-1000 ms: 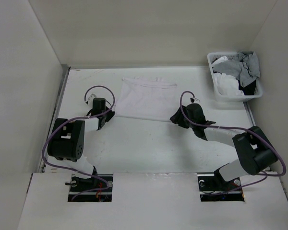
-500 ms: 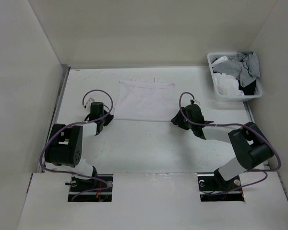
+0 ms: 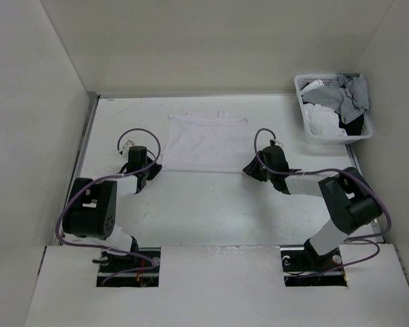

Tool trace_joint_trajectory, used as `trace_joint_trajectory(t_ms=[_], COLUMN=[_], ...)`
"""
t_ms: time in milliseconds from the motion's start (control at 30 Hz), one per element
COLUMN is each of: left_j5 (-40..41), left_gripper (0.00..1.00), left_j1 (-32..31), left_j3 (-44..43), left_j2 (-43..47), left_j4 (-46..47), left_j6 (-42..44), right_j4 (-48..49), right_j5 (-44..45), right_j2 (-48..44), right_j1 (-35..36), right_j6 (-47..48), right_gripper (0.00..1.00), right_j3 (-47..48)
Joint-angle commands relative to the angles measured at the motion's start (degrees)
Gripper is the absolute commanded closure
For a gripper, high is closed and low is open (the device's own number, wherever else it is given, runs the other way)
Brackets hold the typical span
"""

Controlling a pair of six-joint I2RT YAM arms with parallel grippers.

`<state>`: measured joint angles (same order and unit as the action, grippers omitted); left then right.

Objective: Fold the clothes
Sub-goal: Fold the tank top

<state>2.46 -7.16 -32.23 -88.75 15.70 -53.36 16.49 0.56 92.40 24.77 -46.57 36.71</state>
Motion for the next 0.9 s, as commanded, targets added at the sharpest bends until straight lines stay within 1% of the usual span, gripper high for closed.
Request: trace_joint_trajectory(t_ms=[0,33,133,233,267,333,433,467,500,600,667,733,800,867], left_j5=[-0.61,-0.44,0.26,0.27,0.09,0.0,0.53,0.88,1.14,2.81,4.3,5.45,6.41,6.68], left_gripper=[1.0,1.0,1.0,1.0,1.0,1.0,1.0,1.0,1.0,1.0,1.0,1.0,1.0,1.0], left_j1=[-0.09,-0.09,-0.18,-0.35,-0.35,-0.79,-1.67,-1.93,-1.94,-1.24,-1.23,-1.58,-1.94,-2.11], left_j3=[0.32,0.41,0.41,0.32,0.32,0.67,0.59,0.15,-0.46,-3.71,-7.3,-11.17,-14.95,-18.82], left_j2=[3.05,3.4,3.93,4.28,5.07,8.74,17.43,21.3,25.69,39.05,47.23,53.65,58.49,62.1], left_j4=[1.26,1.26,1.35,1.7,1.61,0.74,-3.9,-6.62,-9.52,-20.15,-27.18,-33.25,-38.44,-43.02], left_j6=[-0.07,-0.07,-0.07,-0.25,-0.42,-0.43,0.01,0.36,1.15,3.52,5.1,6.16,6.78,7.13], right_j4=[0.47,0.47,1.17,1.53,1.7,1.97,-0.31,-3.19,-5.48,-17.24,-26.46,-35.08,-42.21,-47.58], right_j5=[-0.38,-0.38,-0.56,-1.78,-1.87,-0.65,2.16,2.95,3.39,7.34,11.2,15.33,19.11,23.85], right_j2=[2.25,2.61,4.01,4.11,3.32,-0.88,-10.98,-17.02,-20.99,-37.41,-47.61,-55.71,-61.35,-64.61], right_j1=[-0.65,-0.65,-0.83,-0.83,-0.57,-0.56,1.36,2.24,2.95,6.72,9.97,14.01,18.75,24.72], right_j6=[-0.54,-0.54,-0.54,-0.72,-0.81,-0.89,-0.11,0.59,1.12,3.32,4.29,4.99,4.73,4.38], right_gripper=[0.68,0.7,0.82,0.91,0.94,0.96,0.97,0.97,0.97,0.97,0.97,0.97,0.97,0.97], right_j3=[1.87,2.14,3.1,3.02,2.58,0.48,-3.04,-4.18,-4.71,-4.63,-2.53,1.06,5.28,9.76])
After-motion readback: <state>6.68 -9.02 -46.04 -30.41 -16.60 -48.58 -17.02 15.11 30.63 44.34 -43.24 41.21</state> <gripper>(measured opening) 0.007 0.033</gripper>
